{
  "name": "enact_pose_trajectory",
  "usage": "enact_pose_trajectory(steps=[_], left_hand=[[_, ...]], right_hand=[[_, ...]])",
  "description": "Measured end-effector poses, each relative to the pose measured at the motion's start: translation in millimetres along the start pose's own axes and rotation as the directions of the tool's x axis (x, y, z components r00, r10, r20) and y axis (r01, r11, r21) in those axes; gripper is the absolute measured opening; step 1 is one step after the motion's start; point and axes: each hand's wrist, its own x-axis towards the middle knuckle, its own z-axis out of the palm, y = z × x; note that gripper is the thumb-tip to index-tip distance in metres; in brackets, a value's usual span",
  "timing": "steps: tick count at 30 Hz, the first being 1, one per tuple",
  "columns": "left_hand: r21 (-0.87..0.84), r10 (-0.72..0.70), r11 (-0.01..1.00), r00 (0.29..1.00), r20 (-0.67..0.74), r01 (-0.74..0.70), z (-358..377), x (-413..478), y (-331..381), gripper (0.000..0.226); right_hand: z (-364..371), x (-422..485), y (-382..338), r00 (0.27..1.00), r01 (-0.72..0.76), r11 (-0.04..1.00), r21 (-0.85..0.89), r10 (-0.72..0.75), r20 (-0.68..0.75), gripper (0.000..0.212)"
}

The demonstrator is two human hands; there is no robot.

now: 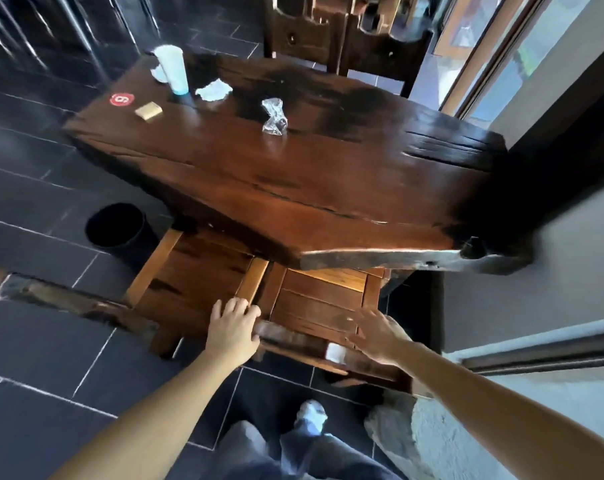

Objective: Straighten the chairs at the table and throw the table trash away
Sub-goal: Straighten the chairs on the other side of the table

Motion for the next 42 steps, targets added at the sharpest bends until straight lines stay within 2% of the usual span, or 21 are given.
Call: enact_pose_trajectory(steps=[2,7,10,13,17,20,23,28,31,33,37,38,40,42], left_hand=[[-0.052,-0.002,0.999,1.0,-0.017,0.001,-2,-9,-3,0.049],[-0.077,-0.041,0.997,0.983,-0.179,0.028,-14,-30,-33,0.052],[-0.114,-0.085,0.992,0.969,-0.232,0.06,-20,-33,-67,0.053],[-0.091,-0.086,0.993,0.978,-0.192,0.07,-24,-21,-106,0.062],[-0.059,-0.03,0.998,0.99,-0.135,0.022,-37,9,-161,0.074],[-0.027,0.045,0.999,0.994,-0.097,-0.048,-47,29,-200,0.074],[-0.011,0.105,0.994,0.992,-0.069,-0.106,-55,44,-242,0.07],[0.093,0.148,0.983,0.983,0.113,-0.159,-50,40,-300,0.069],[0.106,0.178,0.974,0.966,0.186,-0.2,-39,34,-320,0.067],[0.129,0.177,0.969,0.959,0.221,-0.209,-31,27,-330,0.065],[0.138,0.182,0.965,0.951,0.249,-0.221,-24,12,-365,0.094],[0.159,0.185,0.96,0.95,0.251,-0.229,-26,9,-377,0.094],[0.215,0.184,0.946,0.948,0.258,-0.242,-32,-1,-401,0.079],[0.246,0.189,0.936,0.949,0.251,-0.251,-38,-11,-422,0.065]], right_hand=[[-4,16,-30,0.992,0.123,0.991,-0.051,-0.125,-0.032,0.056],[-22,49,-95,0.949,0.287,0.957,-0.051,-0.291,-0.121,0.061],[-33,68,-134,0.927,0.334,0.941,-0.058,-0.339,-0.164,0.063],[-43,88,-172,0.917,0.34,0.939,-0.055,-0.344,-0.203,0.064],[-51,108,-221,0.929,0.264,0.964,0.006,-0.253,-0.269,0.064],[-43,117,-257,0.951,0.179,0.983,0.051,-0.159,-0.265,0.065],[-31,129,-289,0.973,0.11,0.991,0.072,-0.093,-0.211,0.065],[-5,131,-338,0.998,0.049,0.995,0.09,-0.045,-0.055,0.063],[12,115,-362,0.994,0.055,0.998,-0.014,-0.054,0.092,0.062],[22,104,-371,0.989,-0.013,0.999,-0.044,0.02,0.147,0.057],[32,97,-382,0.987,-0.161,0.987,0.0,0.16,0.026,0.044],[34,95,-384,0.983,-0.185,0.983,0.012,0.185,-0.022,0.042],[41,85,-388,0.966,-0.23,0.973,0.02,0.23,-0.117,0.042],[47,74,-394,0.951,-0.277,0.96,-0.045,0.266,-0.159,0.056]])
